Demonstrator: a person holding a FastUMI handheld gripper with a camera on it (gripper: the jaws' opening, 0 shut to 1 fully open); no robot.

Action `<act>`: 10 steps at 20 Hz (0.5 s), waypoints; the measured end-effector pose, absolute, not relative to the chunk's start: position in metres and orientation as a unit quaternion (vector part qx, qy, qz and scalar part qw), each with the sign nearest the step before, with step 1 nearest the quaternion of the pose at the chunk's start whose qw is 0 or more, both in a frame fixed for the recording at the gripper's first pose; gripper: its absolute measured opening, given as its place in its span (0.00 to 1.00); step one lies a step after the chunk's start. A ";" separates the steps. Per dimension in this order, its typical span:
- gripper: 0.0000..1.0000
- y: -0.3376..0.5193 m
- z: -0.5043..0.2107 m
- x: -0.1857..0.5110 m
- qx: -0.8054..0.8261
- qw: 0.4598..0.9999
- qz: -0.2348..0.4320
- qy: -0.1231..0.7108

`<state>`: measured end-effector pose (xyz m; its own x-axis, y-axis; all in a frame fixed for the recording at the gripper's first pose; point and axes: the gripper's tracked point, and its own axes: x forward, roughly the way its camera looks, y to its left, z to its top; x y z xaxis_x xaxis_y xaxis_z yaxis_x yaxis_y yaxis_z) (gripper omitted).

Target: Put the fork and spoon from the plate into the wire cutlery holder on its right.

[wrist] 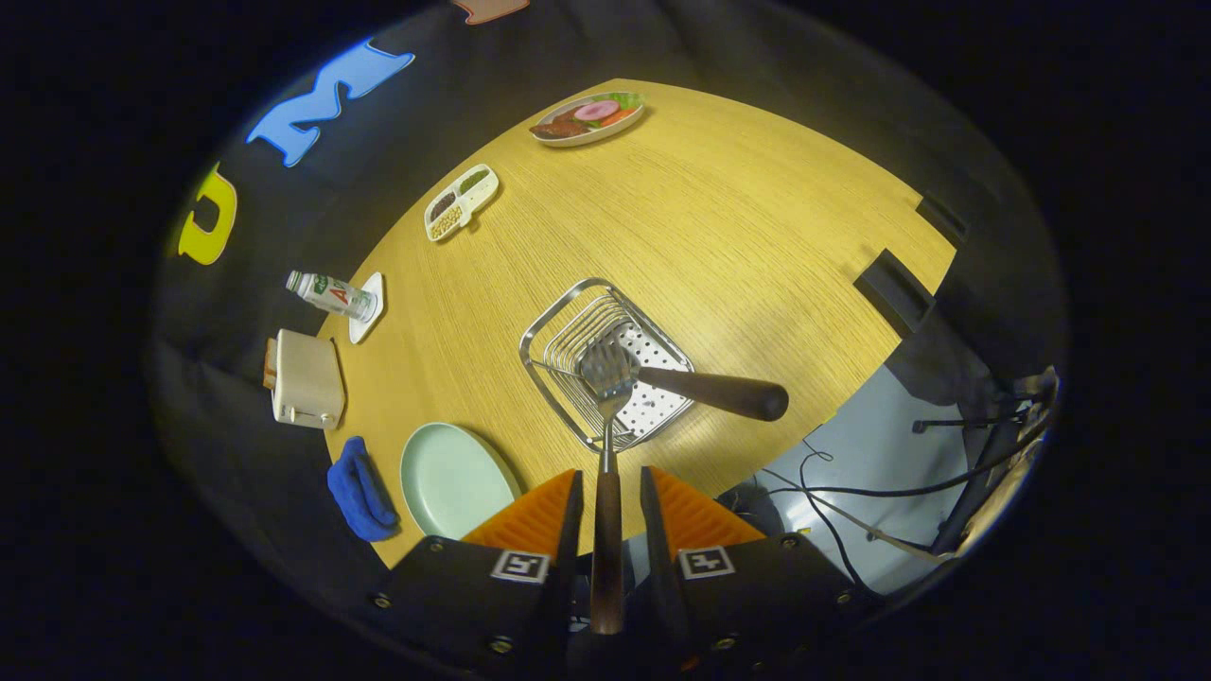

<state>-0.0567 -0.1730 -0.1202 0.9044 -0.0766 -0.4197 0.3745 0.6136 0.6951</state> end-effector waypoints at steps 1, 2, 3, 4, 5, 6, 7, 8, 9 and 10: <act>0.64 -0.174 -0.121 -0.059 0.421 0.881 -0.128 0.174; 0.70 -0.173 -0.122 -0.058 0.421 0.882 -0.125 0.172; 0.78 -0.173 -0.121 -0.059 0.423 0.882 -0.122 0.170; 0.87 -0.172 -0.123 -0.058 0.424 0.881 -0.121 0.171; 0.96 -0.171 -0.124 -0.058 0.424 0.881 -0.121 0.172; 0.96 -0.171 -0.125 -0.059 0.424 0.881 -0.120 0.173; 0.97 -0.170 -0.125 -0.058 0.425 0.881 -0.119 0.174; 0.97 -0.168 -0.125 -0.057 0.425 0.881 -0.117 0.175; 0.97 -0.167 -0.125 -0.057 0.424 0.881 -0.115 0.176; 0.97 -0.166 -0.125 -0.057 0.422 0.882 -0.113 0.177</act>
